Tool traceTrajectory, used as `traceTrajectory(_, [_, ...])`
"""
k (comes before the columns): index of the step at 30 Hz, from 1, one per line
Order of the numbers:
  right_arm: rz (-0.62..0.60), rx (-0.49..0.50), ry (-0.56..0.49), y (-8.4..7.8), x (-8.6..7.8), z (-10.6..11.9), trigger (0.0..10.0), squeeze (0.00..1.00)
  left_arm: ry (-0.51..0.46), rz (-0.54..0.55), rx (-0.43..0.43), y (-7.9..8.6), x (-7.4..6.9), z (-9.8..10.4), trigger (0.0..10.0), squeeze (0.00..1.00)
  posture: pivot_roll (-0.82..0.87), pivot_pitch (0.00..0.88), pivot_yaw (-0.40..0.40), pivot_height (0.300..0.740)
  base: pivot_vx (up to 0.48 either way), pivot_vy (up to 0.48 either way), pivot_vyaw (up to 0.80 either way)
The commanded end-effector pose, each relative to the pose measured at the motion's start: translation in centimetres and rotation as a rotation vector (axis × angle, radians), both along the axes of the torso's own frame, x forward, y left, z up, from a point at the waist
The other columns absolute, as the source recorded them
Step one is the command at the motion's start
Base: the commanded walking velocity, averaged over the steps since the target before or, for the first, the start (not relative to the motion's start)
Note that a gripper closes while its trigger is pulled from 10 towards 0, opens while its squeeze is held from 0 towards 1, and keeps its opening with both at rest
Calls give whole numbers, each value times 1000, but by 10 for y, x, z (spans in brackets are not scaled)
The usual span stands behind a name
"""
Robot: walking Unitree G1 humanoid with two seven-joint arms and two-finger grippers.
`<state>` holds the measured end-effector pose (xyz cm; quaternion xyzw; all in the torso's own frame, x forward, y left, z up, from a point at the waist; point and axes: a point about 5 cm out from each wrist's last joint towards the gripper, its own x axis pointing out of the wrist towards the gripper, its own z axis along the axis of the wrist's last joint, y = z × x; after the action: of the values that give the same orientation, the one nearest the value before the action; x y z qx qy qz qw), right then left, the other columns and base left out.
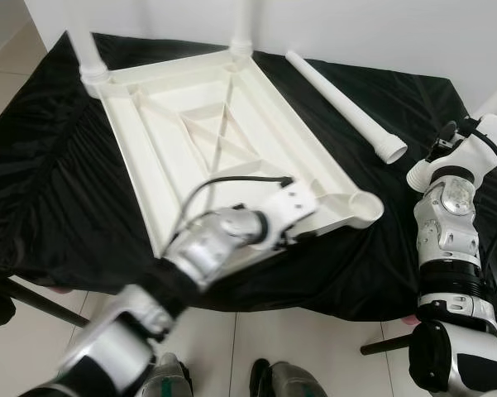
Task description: Building children table
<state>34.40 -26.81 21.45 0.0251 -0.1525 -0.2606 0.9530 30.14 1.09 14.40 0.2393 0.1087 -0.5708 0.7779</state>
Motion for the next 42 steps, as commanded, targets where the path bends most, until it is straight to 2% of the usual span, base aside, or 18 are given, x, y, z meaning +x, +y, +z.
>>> traceTrajectory(1, [2,-5,0,-2,1,2,10000,0,110,11,79,19,-7,-23,0,0,51,121,-69,740,0,0,0])
traceTrajectory(2, [2,-5,0,-2,1,2,10000,0,110,11,79,19,-7,-23,0,0,51,121,-69,740,0,0,0])
traceTrajectory(4, [4,-5,0,-3,1,3,10000,0,97,33,81,34,-6,-20,0,0,52,121,-72,740,0,0,0])
traceTrajectory(5, [4,-5,0,-3,1,3,10000,0,97,33,81,34,-6,-20,0,0,52,121,-72,740,0,0,0])
traceTrajectory(9, [18,-9,5,0,3,3,10000,0,92,73,93,60,-10,-16,0,0,56,120,-81,740,0,0,0])
traceTrajectory(11, [22,-10,5,1,4,3,10000,0,90,77,100,64,-11,-16,0,0,56,120,-81,740,0,0,0])
traceTrajectory(13, [68,-17,-1,7,7,5,10000,0,92,122,113,80,-10,-15,0,0,58,116,-86,740,0,0,0])
traceTrajectory(18, [104,-22,-4,12,8,6,10000,0,97,144,118,87,-9,-15,0,0,58,116,-86,740,0,0,0])
traceTrajectory(19, [179,-25,-7,21,11,7,10000,0,101,174,121,96,-8,-16,0,0,55,111,-94,740,0,0,0])
traceTrajectory(20, [179,-25,-7,21,11,7,10000,0,101,174,121,96,-8,-16,0,0,55,111,-94,740,0,0,0])
traceTrajectory(21, [282,-33,-8,35,13,7,10000,0,102,205,124,103,-7,-17,0,0,58,107,-101,740,0,0,0])
traceTrajectory(22, [282,-33,-8,35,13,7,10000,0,102,205,124,103,-7,-17,0,0,58,107,-101,740,0,0,0])
traceTrajectory(23, [395,-49,-2,50,15,6,10000,0,104,240,123,110,-6,-18,0,0,57,105,-105,740,0,0,0])
traceTrajectory(24, [395,-49,-2,50,15,6,10000,0,104,240,123,110,-6,-18,0,0,57,105,-105,740,0,0,0])
traceTrajectory(27, [575,-91,25,76,14,2,10000,0,107,305,124,124,-4,-19,0,0,59,102,-111,740,0,0,0])
traceTrajectory(34, [696,-134,65,87,13,-4,10000,0,98,389,138,144,1,-21,0,0,66,95,-122,740,0,0,0])
traceTrajectory(42, [800,-215,72,97,7,-8,10000,0,112,405,177,161,-4,-26,0,0,68,87,-128,740,0,0,0])
